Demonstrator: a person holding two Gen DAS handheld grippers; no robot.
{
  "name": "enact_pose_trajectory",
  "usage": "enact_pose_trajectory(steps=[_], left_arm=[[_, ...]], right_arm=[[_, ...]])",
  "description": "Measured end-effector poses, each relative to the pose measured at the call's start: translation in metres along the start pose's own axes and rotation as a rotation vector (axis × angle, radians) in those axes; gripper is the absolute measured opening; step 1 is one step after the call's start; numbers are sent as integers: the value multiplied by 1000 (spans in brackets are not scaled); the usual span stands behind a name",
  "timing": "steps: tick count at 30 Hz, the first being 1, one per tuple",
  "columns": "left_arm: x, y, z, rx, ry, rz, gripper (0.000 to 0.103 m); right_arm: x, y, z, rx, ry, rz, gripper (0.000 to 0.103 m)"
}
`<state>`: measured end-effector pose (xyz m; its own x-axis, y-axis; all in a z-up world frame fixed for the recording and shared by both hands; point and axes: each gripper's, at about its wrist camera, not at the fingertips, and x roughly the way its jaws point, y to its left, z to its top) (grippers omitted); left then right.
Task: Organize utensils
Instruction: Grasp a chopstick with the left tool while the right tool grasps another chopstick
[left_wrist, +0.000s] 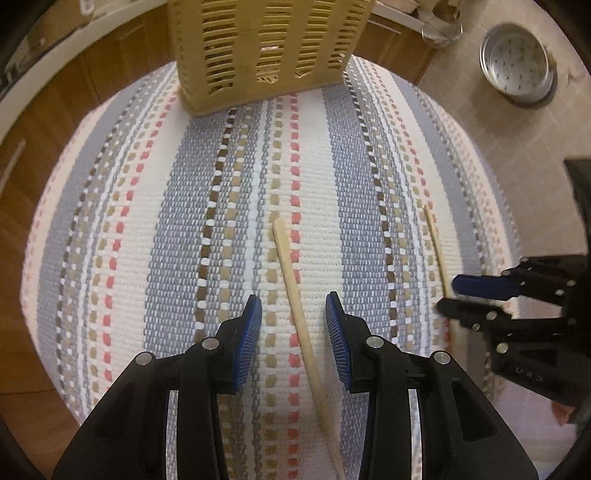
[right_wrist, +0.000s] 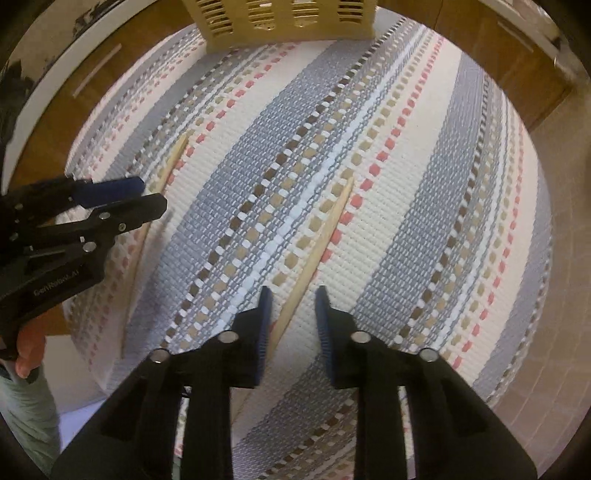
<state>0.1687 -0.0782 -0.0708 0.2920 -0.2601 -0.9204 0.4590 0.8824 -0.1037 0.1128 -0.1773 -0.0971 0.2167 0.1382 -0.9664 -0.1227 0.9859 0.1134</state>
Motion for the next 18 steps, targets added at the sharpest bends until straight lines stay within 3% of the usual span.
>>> enact_pose_trajectory(steps=[2,4,9,12,14,18], left_arm=[[1,-9,-2,33,-12,66,29],[2,-13,-5,54,-31,157,10],[3,-18,-5,50,-45,200,3],[0,-16,-3,13,-68,156,3],[-5,-4,-3,-47,-95,54,3],[-13,5,6,-112,-152,9,3]], right_arm=[[2,12,1,-35,-7,-32,16],[3,17,-3,-55,-19,-49,15],[3,27,-10,-98,-52,-56,9],[2,30,-13,-105,-58,-42,5],[0,32,-13,-110,-60,-29,5],[-7,24,-8,-94,-83,-15,5]])
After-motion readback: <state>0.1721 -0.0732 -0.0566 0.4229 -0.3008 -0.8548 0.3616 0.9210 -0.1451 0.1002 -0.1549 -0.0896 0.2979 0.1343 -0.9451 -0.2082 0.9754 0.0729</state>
